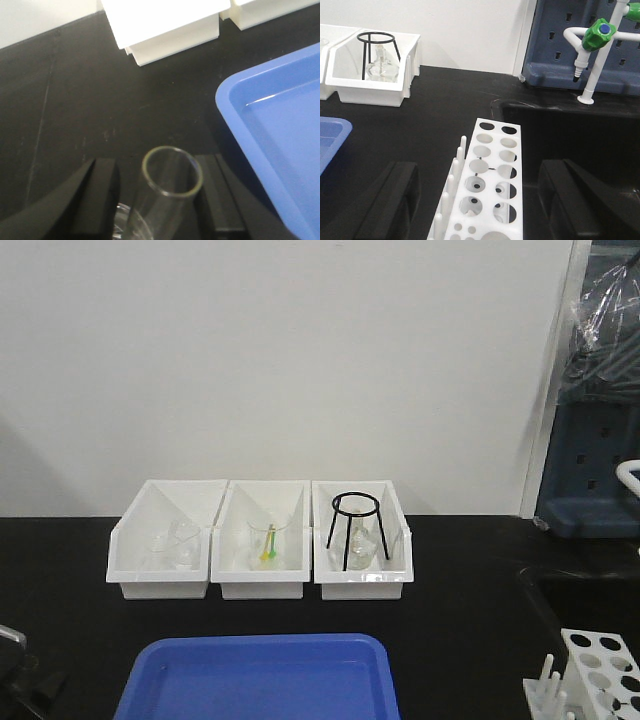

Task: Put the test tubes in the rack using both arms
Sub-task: 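Grasp the clear test tube in the beaker with the left gripper, lift, then carry the tube toward the right gripper and close the right gripper on it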

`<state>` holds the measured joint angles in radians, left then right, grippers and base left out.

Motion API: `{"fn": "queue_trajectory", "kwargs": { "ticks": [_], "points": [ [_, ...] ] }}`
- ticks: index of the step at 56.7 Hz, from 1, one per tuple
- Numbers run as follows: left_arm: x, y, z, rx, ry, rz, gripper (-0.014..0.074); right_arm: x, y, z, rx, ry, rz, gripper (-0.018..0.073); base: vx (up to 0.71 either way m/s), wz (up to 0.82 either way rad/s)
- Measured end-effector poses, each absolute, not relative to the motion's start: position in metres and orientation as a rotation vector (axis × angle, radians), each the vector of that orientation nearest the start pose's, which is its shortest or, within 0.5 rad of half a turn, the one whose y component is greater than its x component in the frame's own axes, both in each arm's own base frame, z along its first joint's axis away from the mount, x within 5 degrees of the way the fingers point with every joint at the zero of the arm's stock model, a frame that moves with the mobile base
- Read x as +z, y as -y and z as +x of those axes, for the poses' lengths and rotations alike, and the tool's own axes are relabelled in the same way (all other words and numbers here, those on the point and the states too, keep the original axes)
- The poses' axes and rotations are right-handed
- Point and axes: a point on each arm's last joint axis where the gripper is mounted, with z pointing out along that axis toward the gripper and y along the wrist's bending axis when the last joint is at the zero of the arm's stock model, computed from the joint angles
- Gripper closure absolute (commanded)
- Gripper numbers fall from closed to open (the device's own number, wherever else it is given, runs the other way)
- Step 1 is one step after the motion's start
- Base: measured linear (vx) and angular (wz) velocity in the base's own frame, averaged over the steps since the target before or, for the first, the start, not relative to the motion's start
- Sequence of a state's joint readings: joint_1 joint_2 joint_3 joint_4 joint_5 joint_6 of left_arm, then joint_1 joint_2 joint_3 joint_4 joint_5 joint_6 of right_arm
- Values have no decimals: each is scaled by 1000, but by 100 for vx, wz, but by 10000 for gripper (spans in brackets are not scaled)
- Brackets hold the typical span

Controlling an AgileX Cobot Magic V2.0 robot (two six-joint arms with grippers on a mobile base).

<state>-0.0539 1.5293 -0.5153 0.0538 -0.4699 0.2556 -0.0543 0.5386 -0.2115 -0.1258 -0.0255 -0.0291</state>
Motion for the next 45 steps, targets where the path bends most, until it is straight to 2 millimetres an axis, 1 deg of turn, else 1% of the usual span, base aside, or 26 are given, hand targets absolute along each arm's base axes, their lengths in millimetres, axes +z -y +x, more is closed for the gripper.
{"fn": "queue_trajectory", "kwargs": {
  "ticks": [16, 25, 33, 45],
  "points": [
    [180, 17, 277, 135, -1978, 377, 400, 243, 6, 115, -148, -1785, -92, 6, 0, 0],
    [185, 17, 277, 137, -1968, 375, 486, 243, 6, 115, -148, -1785, -92, 6, 0, 0],
    [200, 17, 272, 143, -1922, 367, 516, 243, 6, 115, -148, -1785, -92, 6, 0, 0],
    [234, 16, 258, 150, -1819, 341, 515, 243, 6, 115, -148, -1785, -92, 6, 0, 0]
  ]
}}
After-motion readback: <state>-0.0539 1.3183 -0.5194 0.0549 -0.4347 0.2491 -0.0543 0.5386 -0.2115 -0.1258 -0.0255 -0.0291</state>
